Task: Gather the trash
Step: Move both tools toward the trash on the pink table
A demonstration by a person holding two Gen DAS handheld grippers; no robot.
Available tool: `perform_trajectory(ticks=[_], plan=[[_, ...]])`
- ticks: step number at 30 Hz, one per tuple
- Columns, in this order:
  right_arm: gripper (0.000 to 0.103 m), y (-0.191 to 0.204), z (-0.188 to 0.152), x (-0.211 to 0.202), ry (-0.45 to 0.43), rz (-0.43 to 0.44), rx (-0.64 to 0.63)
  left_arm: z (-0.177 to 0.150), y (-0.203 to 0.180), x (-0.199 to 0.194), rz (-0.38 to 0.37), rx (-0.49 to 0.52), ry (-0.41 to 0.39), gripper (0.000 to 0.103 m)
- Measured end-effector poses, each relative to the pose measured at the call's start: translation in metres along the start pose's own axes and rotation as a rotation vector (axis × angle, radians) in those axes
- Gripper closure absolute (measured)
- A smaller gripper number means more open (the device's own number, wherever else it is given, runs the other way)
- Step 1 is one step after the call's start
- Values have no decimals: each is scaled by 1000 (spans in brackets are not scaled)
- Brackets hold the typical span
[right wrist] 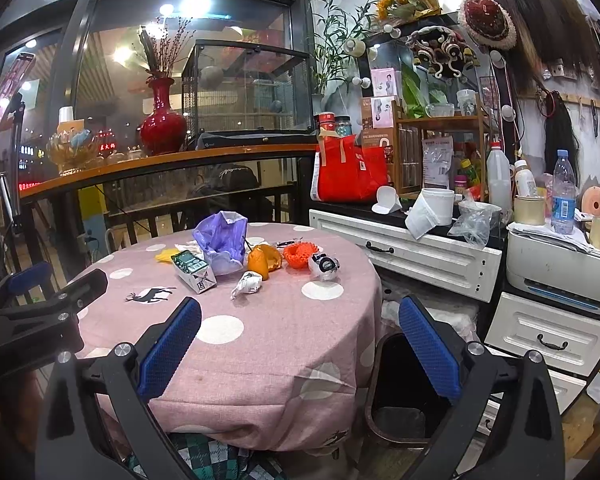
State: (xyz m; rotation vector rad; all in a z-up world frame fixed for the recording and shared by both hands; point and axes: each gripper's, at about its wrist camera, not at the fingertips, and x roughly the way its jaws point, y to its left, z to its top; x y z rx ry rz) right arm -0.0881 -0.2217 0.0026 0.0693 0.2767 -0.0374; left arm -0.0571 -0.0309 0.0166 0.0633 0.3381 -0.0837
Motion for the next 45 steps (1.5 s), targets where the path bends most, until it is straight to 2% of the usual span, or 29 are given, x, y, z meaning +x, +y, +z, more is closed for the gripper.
perform_trajectory(ticks=[29, 35, 38, 42, 45], plan=[[6, 0, -1, 1, -1, 0, 0, -11, 9, 7, -10, -9, 16, 5], [6, 9, -9, 4, 38, 4, -6, -13, 10, 8, -10, -12, 23, 5], [6, 10, -10, 3, 9, 5, -8, -14, 10, 9, -10, -12, 28, 5], [6, 10, -11, 5, 49, 5, -5, -15, 11, 10, -11, -12, 35, 5], [6, 8, -8, 8, 130, 0, -11, -16, 12, 11, -11, -12, 41, 5]])
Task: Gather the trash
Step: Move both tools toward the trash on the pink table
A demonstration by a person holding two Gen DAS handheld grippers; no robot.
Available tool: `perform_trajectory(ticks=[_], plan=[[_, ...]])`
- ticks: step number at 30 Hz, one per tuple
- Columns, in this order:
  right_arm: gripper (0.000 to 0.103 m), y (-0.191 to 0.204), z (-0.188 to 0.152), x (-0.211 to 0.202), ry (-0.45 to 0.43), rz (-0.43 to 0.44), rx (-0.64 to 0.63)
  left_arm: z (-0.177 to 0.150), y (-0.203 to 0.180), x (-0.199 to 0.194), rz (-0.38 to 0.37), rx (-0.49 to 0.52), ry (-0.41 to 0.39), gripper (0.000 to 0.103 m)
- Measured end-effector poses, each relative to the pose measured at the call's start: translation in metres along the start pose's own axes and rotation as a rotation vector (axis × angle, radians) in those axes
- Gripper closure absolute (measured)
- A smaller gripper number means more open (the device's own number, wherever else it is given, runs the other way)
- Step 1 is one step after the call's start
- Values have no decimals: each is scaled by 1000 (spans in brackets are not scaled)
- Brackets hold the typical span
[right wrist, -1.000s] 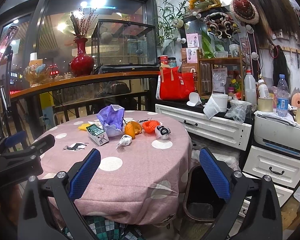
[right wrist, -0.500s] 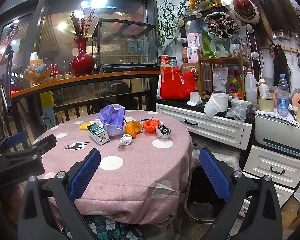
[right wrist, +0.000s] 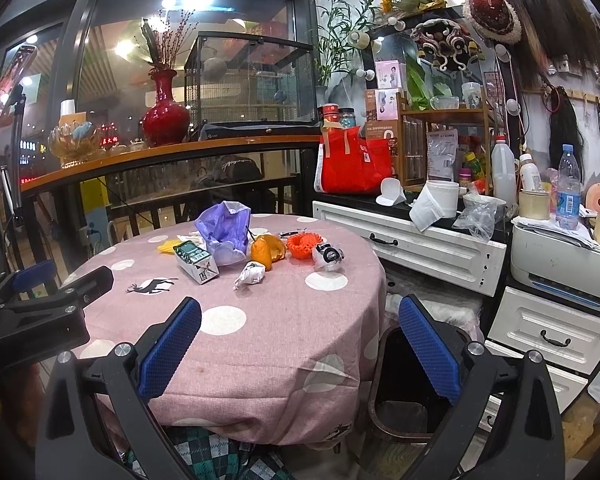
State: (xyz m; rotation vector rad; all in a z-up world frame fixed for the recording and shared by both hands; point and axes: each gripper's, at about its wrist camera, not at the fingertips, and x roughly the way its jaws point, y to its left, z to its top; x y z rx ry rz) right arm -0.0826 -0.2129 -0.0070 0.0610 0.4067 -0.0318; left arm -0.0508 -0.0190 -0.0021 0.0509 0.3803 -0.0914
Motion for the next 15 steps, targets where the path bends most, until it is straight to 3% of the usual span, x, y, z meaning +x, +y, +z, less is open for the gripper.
perform_trajectory(ticks=[7, 15], plan=[[6, -4, -2, 11, 21, -3, -18, -6, -1, 11, 2, 12, 54, 5], [6, -14, -16, 45, 132, 8, 32, -17, 8, 43, 8, 10, 181, 5]])
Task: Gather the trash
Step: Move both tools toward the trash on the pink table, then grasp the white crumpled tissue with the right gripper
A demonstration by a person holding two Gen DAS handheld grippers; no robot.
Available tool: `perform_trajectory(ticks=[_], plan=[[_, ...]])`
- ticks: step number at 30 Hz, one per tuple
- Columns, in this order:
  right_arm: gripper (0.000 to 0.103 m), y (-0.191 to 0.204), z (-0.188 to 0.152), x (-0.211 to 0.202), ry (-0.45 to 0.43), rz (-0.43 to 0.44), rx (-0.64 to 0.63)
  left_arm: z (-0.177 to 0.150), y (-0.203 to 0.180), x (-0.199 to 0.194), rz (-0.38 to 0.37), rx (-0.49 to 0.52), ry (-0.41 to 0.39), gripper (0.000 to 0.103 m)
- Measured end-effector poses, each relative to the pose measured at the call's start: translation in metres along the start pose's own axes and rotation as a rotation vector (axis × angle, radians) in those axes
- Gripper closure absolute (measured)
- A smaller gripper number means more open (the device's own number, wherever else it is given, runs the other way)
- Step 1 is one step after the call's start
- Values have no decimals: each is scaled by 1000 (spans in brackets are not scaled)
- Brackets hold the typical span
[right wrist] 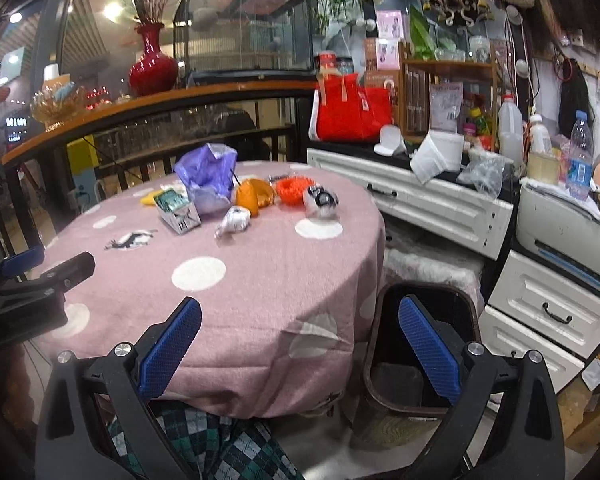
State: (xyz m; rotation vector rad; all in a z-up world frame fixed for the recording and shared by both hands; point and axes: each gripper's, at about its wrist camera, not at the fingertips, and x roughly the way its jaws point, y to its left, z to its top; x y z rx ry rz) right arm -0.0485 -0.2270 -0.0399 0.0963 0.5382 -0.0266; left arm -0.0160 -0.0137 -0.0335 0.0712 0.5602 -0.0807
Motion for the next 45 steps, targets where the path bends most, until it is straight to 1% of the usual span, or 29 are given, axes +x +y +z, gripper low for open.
perform_trajectory(ticks=[1, 4, 7, 9, 11, 15, 19, 21, 26, 29, 33, 35, 38, 40, 42, 45], plan=[[6, -2, 0, 5, 26, 1, 4, -1, 1, 5, 4, 1, 19, 5], [6, -6, 1, 16, 51, -14, -27, -3, 4, 22, 4, -6, 78, 5], [6, -4, 7, 24, 60, -42, -120, -3, 8, 36, -7, -17, 128, 5], [6, -1, 14, 35, 90, -34, -171, -3, 9, 45, -8, -15, 151, 5], [6, 3, 19, 45, 102, -38, -225, -1, 10, 55, -16, -13, 174, 5], [6, 11, 30, 63, 113, 10, -233, 10, 17, 74, -27, -27, 221, 5], [6, 17, 46, 78, 118, 33, -253, 24, 25, 96, -31, -57, 260, 5], [6, 19, 49, 84, 129, 51, -245, 31, 28, 105, -32, -65, 278, 5], [6, 20, 60, 108, 179, 80, -231, 44, 32, 121, -18, -52, 280, 5], [6, 24, 69, 126, 220, 114, -221, 52, 35, 132, -15, -45, 302, 5], [6, 38, 82, 145, 230, 152, -229, 61, 41, 146, 21, -36, 334, 5], [6, 48, 91, 159, 240, 164, -246, 64, 47, 151, 23, -47, 339, 5], [6, 59, 99, 179, 282, 203, -245, 69, 52, 157, 29, -62, 338, 5], [9, 66, 103, 193, 314, 225, -237, 73, 54, 161, 28, -62, 338, 5], [19, 74, 105, 210, 354, 236, -243, 78, 55, 164, 26, -55, 335, 5], [27, 81, 107, 226, 385, 242, -254, 85, 55, 169, 23, -48, 321, 5]])
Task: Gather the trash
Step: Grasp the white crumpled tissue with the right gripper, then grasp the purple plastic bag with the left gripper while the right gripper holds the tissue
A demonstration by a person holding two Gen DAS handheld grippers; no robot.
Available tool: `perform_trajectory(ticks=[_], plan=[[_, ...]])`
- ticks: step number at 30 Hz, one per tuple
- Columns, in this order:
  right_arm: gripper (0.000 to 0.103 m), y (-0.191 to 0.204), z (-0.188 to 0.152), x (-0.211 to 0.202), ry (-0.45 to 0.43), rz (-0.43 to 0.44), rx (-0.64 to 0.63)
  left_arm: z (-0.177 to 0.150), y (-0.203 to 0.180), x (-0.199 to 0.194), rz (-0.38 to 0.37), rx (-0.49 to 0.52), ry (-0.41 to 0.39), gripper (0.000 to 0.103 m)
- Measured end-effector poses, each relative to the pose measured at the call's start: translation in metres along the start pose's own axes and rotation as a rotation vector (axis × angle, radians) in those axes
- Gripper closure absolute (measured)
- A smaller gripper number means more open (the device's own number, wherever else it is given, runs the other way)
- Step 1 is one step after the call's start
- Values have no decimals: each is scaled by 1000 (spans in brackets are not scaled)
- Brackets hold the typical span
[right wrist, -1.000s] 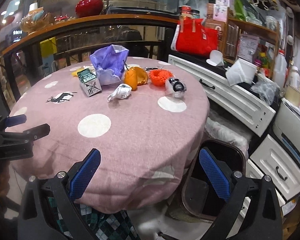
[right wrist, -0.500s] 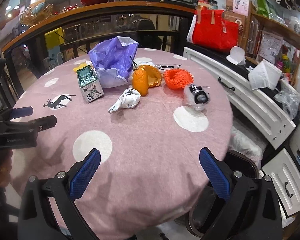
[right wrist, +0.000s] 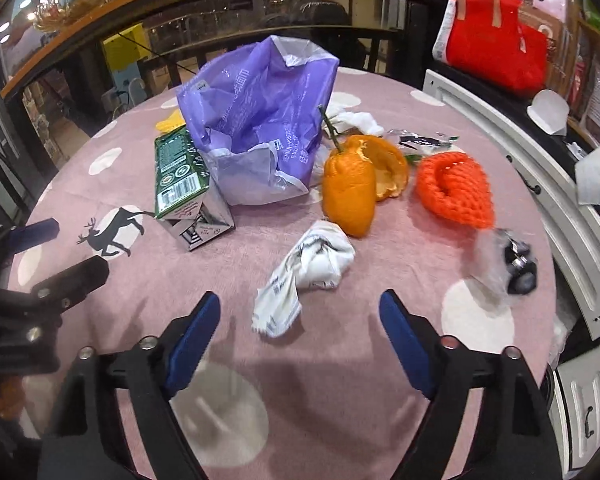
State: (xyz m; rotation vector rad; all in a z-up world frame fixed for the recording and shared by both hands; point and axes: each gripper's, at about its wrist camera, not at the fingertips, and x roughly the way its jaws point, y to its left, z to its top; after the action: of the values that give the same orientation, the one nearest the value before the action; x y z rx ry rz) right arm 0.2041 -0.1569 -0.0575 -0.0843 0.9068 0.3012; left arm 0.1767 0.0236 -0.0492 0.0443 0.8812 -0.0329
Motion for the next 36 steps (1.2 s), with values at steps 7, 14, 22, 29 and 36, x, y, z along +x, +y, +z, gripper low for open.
perform_trajectory(ticks=[7, 14, 22, 29, 36], plan=[[55, -12, 10, 24, 64, 32, 58, 11, -9, 3, 3, 80, -47, 5], [71, -19, 9, 24, 46, 30, 60, 15, -8, 9, -24, 96, -32, 5], [72, -27, 5, 1, -12, 42, 77, 33, 0, 11, -111, -8, 11, 5], [72, -35, -8, -21, -62, 28, 60, 66, -26, 6, -110, 69, -71, 5], [72, -43, -21, -40, -98, -12, 67, 97, -61, 31, -62, 162, -88, 18]])
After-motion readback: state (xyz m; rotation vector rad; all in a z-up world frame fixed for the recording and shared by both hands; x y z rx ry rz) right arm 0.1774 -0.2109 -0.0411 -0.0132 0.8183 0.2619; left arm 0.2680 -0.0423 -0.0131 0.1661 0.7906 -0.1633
